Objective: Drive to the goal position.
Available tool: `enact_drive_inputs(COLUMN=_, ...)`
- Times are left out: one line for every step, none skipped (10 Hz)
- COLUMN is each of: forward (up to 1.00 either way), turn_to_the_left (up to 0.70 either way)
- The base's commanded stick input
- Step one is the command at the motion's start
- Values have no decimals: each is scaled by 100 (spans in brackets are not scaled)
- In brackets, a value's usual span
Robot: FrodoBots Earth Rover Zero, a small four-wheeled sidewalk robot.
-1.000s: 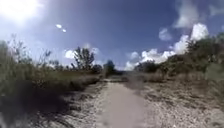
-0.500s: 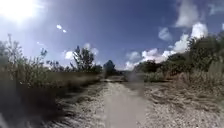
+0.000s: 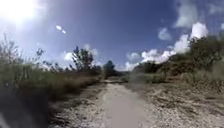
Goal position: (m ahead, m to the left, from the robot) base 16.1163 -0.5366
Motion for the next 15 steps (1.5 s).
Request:
enact_drive_inputs(forward=45, turn_to_the_left=-27)
enact_drive_inputs(forward=45, turn_to_the_left=-4)
enact_drive_inputs(forward=45, turn_to_the_left=0)
enact_drive_inputs(forward=45, turn_to_the_left=0)
enact_drive_inputs(forward=45, turn_to_the_left=0)
enact_drive_inputs(forward=45, turn_to_the_left=0)
enact_drive_inputs(forward=45, turn_to_the_left=0)
enact_drive_inputs(forward=45, turn_to_the_left=0)
enact_drive_inputs(forward=45, turn_to_the_left=0)
enact_drive_inputs(forward=45, turn_to_the_left=0)
enact_drive_inputs(forward=45, turn_to_the_left=0)
enact_drive_inputs(forward=45, turn_to_the_left=0)
enact_drive_inputs(forward=45, turn_to_the_left=0)
enact_drive_inputs(forward=45, turn_to_the_left=0)
enact_drive_inputs(forward=45, turn_to_the_left=0)
